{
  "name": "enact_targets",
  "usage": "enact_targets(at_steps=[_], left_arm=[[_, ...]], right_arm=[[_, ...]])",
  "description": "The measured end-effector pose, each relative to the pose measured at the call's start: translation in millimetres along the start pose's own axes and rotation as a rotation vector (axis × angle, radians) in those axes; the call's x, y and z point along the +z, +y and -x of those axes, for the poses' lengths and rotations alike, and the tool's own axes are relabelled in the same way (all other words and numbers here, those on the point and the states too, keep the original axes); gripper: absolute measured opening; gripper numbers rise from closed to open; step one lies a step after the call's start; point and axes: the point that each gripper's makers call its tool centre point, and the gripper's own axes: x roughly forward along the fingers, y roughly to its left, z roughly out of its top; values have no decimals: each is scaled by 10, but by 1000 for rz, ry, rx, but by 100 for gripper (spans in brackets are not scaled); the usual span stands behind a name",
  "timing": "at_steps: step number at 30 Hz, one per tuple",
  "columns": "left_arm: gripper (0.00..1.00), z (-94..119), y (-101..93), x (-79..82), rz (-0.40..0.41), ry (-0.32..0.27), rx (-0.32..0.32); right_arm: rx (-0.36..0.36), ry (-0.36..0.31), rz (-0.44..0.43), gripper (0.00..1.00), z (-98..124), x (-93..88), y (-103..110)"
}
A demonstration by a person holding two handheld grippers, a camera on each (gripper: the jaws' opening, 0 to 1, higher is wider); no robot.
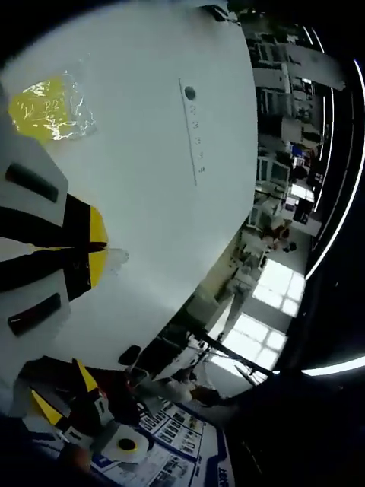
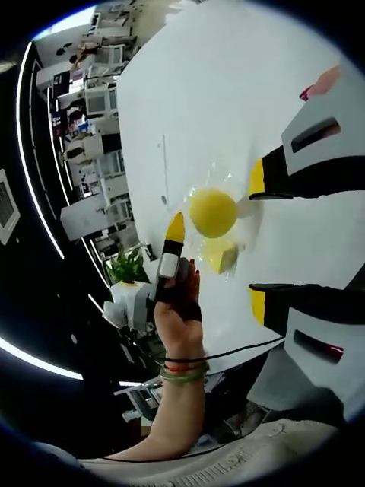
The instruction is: Compare the silicone blocks by pressing each to a similar depth, holding the contact briefly, and releasing to observe deformation and rebound differences across the visible hardness samples.
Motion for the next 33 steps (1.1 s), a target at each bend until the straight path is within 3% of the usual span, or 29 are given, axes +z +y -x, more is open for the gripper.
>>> enact_targets(at_steps=[5, 11, 22, 33], left_arm=[[0, 166, -55, 16, -20, -7, -10], [0, 425, -73, 160, -83, -43, 0], [0, 881, 9, 354, -97, -113, 31], [0, 1356, -56, 474, -156, -159, 19]], right_arm=[[14, -4, 20, 40, 5, 52, 88], [35, 1, 48, 40, -14, 104, 195], [58, 16, 97, 40, -50, 134, 367], [73, 34, 131, 45, -104, 180, 477]])
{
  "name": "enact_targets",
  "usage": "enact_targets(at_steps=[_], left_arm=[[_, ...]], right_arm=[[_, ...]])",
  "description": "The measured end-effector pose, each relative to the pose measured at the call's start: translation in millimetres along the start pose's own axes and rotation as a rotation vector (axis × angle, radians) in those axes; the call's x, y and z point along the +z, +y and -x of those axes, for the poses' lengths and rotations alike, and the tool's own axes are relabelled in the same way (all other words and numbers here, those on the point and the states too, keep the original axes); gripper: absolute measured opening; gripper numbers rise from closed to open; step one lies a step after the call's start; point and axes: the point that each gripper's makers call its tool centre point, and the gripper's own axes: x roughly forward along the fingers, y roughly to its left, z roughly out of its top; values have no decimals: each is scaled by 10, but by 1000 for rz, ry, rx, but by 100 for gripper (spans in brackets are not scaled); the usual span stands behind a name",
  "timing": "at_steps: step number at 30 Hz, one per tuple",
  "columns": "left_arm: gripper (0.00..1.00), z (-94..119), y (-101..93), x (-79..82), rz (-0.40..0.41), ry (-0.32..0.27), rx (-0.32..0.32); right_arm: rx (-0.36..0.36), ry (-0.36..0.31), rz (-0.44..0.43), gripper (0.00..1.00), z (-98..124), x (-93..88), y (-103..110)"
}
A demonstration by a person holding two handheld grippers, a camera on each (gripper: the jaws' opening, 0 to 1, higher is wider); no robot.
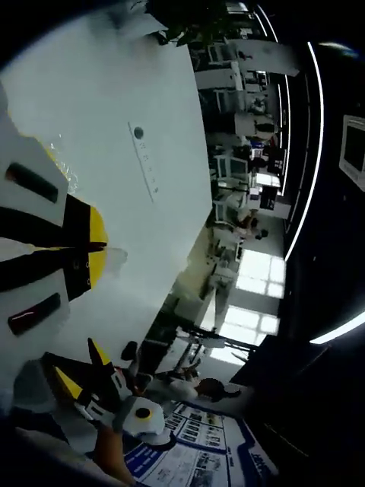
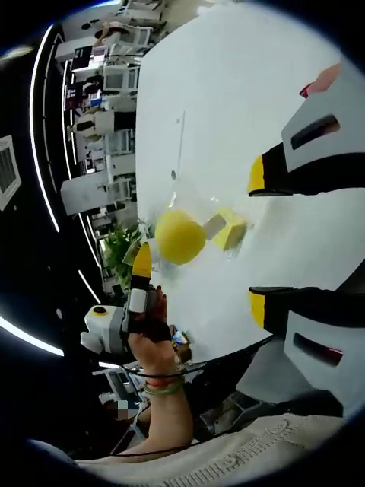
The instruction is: Compare the silicone blocks by pressing each to a similar depth, holding the contact briefly, and releasing to observe deformation and rebound differences across the visible hardness samples.
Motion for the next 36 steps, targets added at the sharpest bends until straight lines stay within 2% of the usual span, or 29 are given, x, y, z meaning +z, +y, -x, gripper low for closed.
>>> enact_targets(at_steps=[3, 7, 12, 17, 20, 27, 30, 36], left_arm=[[0, 123, -1, 64, -7, -8, -14], [0, 237, -3, 136, -20, -17, -33], [0, 335, 19, 197, -28, -26, -53], [0, 401, 11, 247, -47, -36, -71], [0, 439, -10, 290, -52, -42, -87], [0, 448, -61, 349, -77, -40, -118], [0, 437, -52, 374, -83, -45, -123], [0, 415, -31, 395, -81, -46, -129]], right_arm=[[0, 35, 6, 49, -23, -14, 6], [13, 78, 43, 50, -54, 9, 24], [44, 130, 136, 53, -87, 107, 42], [83, 151, 217, 57, -122, 346, 32], [93, 196, 308, 57, -155, 502, -38], [140, 235, 440, 59, -357, 879, -86], [167, 248, 480, 59, -467, 957, -67], [229, 299, 541, 57, -682, 976, -8]])
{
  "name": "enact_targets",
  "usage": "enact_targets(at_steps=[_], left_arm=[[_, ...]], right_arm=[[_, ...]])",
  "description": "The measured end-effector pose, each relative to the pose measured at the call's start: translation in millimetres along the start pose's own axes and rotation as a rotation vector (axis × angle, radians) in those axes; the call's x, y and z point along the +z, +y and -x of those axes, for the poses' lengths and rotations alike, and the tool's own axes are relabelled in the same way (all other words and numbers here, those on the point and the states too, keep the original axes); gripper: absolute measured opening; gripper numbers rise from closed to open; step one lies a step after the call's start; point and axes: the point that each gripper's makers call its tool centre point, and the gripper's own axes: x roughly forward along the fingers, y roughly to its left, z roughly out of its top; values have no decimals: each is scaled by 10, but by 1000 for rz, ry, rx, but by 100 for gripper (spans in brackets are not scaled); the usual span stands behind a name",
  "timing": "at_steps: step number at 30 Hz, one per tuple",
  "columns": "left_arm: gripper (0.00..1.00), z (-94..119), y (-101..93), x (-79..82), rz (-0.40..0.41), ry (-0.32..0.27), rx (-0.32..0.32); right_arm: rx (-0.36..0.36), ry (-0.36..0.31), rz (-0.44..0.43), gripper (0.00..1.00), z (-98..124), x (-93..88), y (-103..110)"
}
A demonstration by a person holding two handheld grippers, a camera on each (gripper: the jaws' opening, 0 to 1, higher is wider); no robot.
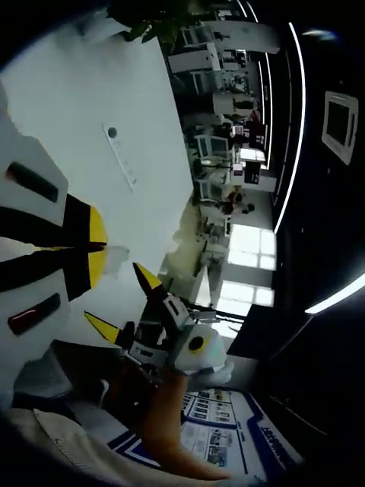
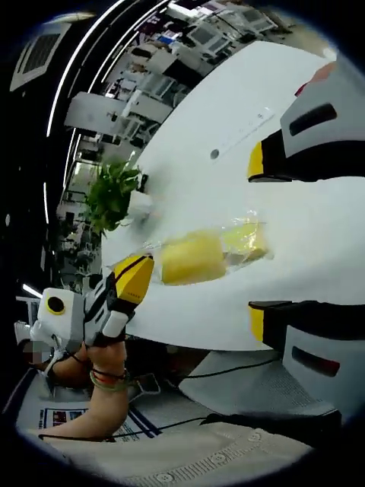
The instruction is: Compare the silicone blocks by pressing each to a similar depth, holding the contact briefly, and releasing to observe deformation and rebound differences across the visible hardness samples.
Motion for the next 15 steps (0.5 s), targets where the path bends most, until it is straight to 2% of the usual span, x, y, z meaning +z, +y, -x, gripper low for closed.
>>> enact_targets(at_steps=[7, 15], left_arm=[[0, -13, 20, 23, 4, -7, -2], [0, -35, -22, 33, -2, -2, -18]], right_arm=[[66, 29, 37, 58, -168, 90, 50], [110, 26, 66, 58, -321, 201, 82]])
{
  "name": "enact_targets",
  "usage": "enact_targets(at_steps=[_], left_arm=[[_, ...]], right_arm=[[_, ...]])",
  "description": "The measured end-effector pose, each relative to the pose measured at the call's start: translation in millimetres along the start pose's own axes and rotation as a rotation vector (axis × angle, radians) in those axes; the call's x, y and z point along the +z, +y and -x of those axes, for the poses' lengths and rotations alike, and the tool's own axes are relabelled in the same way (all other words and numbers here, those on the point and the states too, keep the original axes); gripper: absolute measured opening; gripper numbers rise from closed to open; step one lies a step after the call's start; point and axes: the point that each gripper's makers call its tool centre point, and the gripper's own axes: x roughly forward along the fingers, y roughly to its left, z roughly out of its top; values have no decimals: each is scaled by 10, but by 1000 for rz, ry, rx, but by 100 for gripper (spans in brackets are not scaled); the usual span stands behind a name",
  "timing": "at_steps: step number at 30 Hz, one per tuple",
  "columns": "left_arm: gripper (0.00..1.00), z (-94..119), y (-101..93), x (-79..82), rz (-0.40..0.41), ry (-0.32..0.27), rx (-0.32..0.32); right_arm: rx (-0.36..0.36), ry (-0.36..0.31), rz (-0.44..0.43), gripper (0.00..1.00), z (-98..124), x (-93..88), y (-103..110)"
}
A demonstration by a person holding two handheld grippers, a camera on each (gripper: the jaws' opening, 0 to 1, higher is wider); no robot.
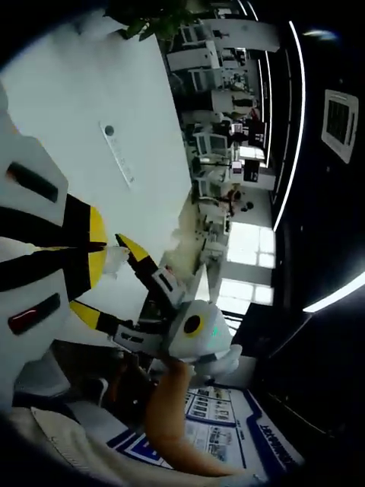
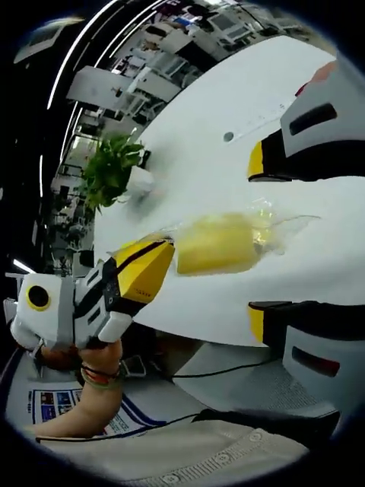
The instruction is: Compare the silicone blocks by pressing each to a similar depth, holding the contact briefly, and releasing to observe deformation and rebound differences across the visible hardness samples.
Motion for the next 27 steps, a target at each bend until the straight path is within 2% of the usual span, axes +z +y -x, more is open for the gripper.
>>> enact_targets(at_steps=[10, 17, 20, 23, 24, 27], left_arm=[[0, -39, -102, 43, -13, 1, -34], [0, -74, -224, 122, -33, -7, -64], [0, -78, -277, 151, -37, -15, -81], [0, -76, -302, 173, -47, -22, -90], [0, -77, -298, 175, -48, -23, -89], [0, -80, -286, 178, -46, -22, -89]], right_arm=[[70, 8, 26, 58, -239, 93, 58], [108, 25, 36, 57, -322, 106, 59], [117, 26, 34, 52, -325, 106, 67], [144, 33, 20, 42, -328, 99, 111], [149, 33, 27, 36, -331, 100, 119], [142, 42, 41, 35, -347, 92, 103]])
